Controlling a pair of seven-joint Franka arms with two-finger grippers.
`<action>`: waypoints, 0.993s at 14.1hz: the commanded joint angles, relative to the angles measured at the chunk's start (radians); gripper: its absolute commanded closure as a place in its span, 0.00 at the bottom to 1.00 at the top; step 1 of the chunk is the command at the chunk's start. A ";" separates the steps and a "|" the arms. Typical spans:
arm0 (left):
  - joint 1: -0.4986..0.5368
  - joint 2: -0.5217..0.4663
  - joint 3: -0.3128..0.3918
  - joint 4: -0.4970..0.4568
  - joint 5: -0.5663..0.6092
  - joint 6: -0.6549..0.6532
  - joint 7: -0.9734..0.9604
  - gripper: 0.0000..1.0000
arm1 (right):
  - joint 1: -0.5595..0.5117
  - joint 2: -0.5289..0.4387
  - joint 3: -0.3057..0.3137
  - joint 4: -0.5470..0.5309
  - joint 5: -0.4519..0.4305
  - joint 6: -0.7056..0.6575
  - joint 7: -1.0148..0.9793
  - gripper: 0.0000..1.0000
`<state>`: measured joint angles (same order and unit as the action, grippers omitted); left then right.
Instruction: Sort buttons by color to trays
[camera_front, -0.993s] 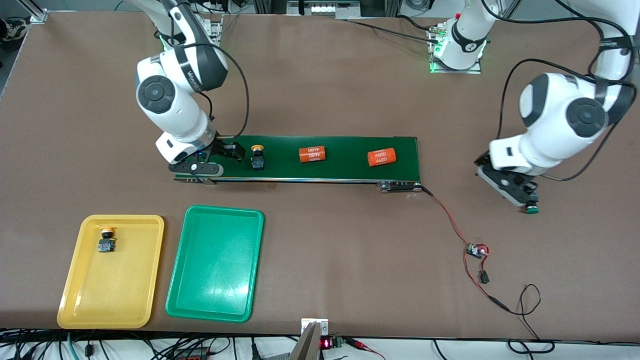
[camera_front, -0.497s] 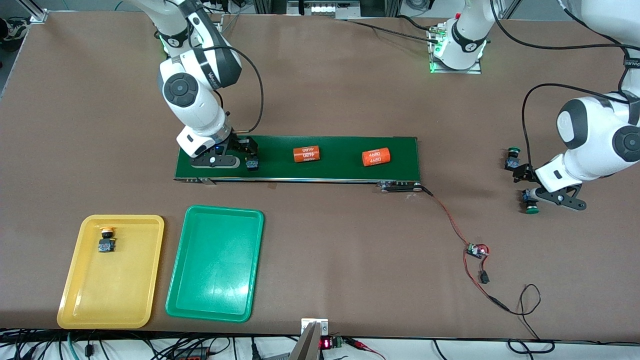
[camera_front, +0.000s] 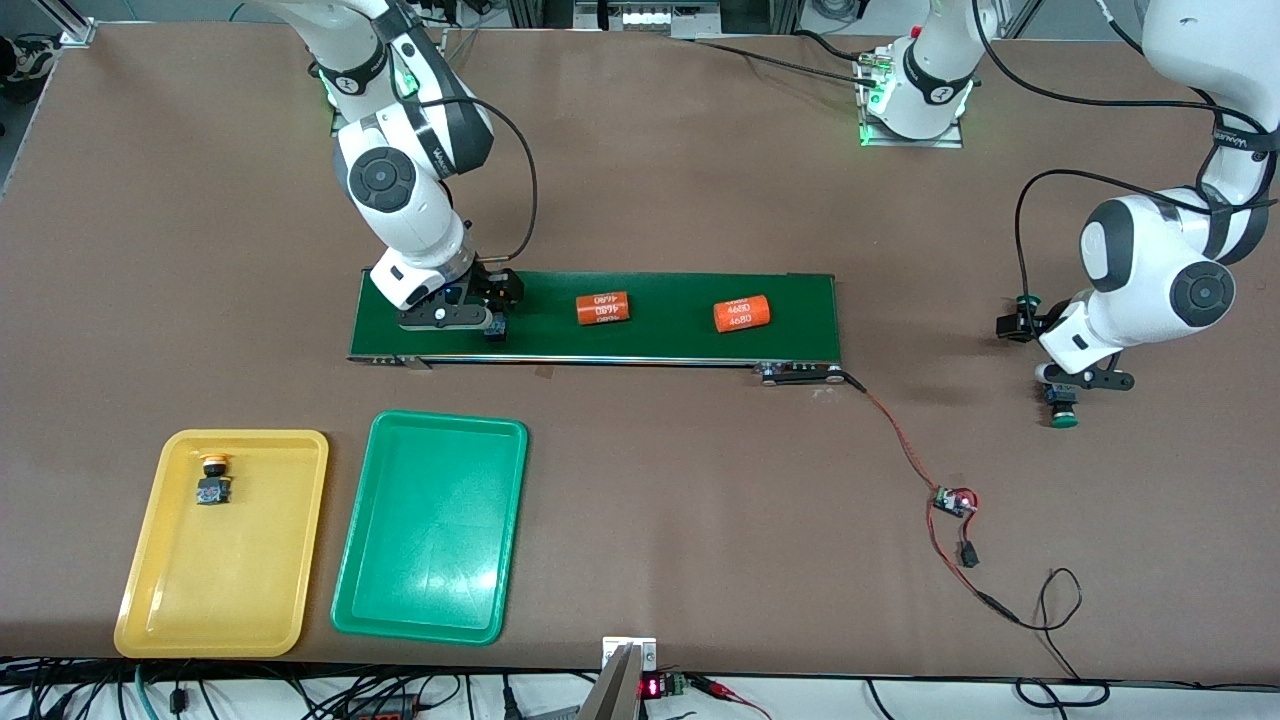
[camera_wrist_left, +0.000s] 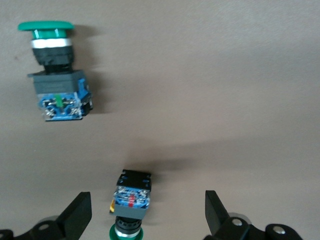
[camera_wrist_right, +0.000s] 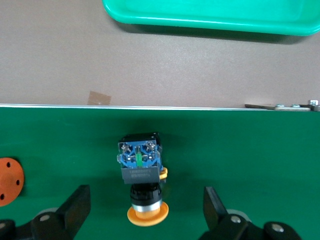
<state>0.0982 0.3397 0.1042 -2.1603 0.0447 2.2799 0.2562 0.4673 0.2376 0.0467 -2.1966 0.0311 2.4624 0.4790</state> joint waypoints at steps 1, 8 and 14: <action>-0.011 -0.014 0.026 -0.029 -0.003 0.010 0.023 0.00 | 0.007 0.023 -0.002 -0.029 -0.036 0.064 0.020 0.00; -0.002 0.059 0.026 -0.079 -0.003 0.147 0.026 0.00 | -0.004 0.051 -0.004 -0.028 -0.108 0.092 0.007 0.93; 0.005 0.070 0.026 -0.079 0.004 0.133 0.093 0.45 | -0.073 0.013 -0.042 0.066 -0.100 -0.018 -0.087 1.00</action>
<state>0.1005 0.4184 0.1220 -2.2369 0.0451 2.4201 0.2848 0.4442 0.2856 0.0200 -2.1870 -0.0613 2.5321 0.4633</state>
